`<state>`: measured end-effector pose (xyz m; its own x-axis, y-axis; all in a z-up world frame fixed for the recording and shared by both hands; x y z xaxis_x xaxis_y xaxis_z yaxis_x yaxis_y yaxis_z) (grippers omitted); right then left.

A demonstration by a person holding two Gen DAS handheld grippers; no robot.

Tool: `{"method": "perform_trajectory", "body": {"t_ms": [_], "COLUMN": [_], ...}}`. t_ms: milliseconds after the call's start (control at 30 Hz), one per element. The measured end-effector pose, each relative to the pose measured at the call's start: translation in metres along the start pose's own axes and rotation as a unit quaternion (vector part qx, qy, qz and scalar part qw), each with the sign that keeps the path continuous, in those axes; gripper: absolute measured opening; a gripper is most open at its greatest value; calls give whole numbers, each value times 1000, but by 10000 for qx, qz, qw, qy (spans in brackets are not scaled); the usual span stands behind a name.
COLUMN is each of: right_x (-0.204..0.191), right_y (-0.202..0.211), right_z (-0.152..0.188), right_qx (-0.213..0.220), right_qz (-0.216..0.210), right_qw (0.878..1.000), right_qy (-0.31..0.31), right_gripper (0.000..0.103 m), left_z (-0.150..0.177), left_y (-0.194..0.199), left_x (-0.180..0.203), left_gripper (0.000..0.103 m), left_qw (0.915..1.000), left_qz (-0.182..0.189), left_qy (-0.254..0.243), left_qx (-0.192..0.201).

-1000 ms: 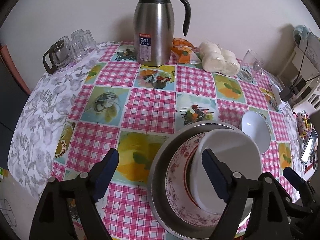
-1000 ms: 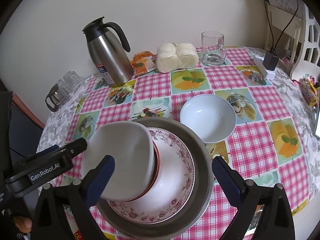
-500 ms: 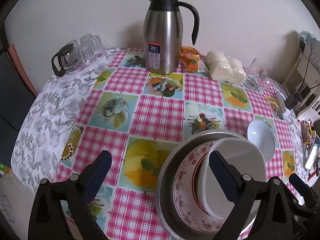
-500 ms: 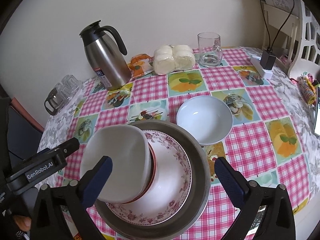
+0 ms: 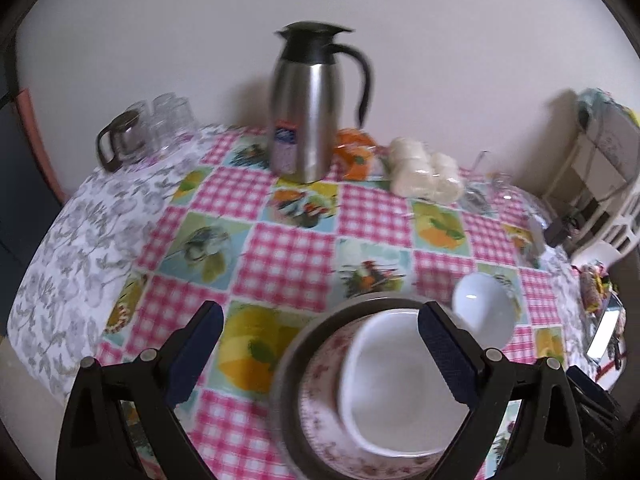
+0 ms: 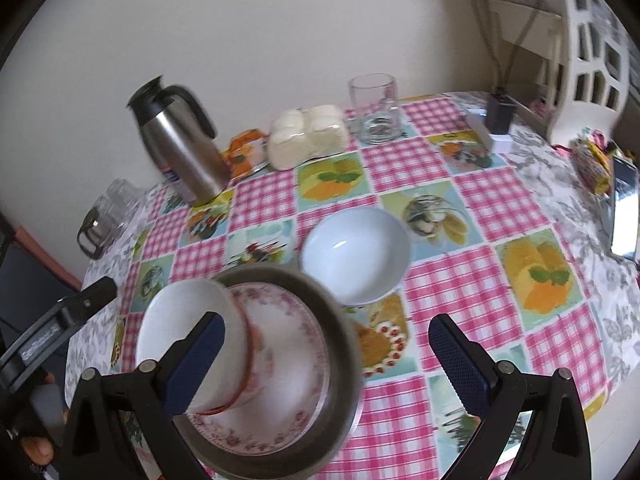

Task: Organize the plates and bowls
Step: 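Move both open tools toward the plain white bowl on the tablecloth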

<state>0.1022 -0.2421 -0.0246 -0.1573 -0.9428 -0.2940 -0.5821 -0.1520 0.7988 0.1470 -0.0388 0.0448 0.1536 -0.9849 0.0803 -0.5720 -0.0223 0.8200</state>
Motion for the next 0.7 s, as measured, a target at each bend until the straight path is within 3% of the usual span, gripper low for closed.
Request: {"method": "perform_trajectory", "body": {"t_ms": [433, 700], "right_x": [79, 120], "right_y": [7, 9], "right_z": [-8, -12], "right_qx": [30, 58], "right_qz": [266, 404], "right_qw": [9973, 9925], "right_qy": [-690, -1151], "right_gripper": [103, 103], "left_z": [12, -1], "left_y": [-5, -8], "left_x": [112, 165], "left_gripper": [98, 98], "left_qw": [9935, 9884], "left_qz": [554, 956], "left_qy": [-988, -1180], "left_qx": [-134, -81]}}
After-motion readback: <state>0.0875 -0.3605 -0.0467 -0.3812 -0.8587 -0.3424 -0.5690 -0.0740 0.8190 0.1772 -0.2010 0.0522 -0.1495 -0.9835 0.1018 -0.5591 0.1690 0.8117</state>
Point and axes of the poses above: each gripper's, at about its wrist camera, not at the fingertips, and y roughly against the way its jaws point, x to its right, z to its underside, the point moved 8 cm from there along -y, roughly the way its jaws point, and after that the axes turned 2 degrees about -z, right-handed, at the moved point
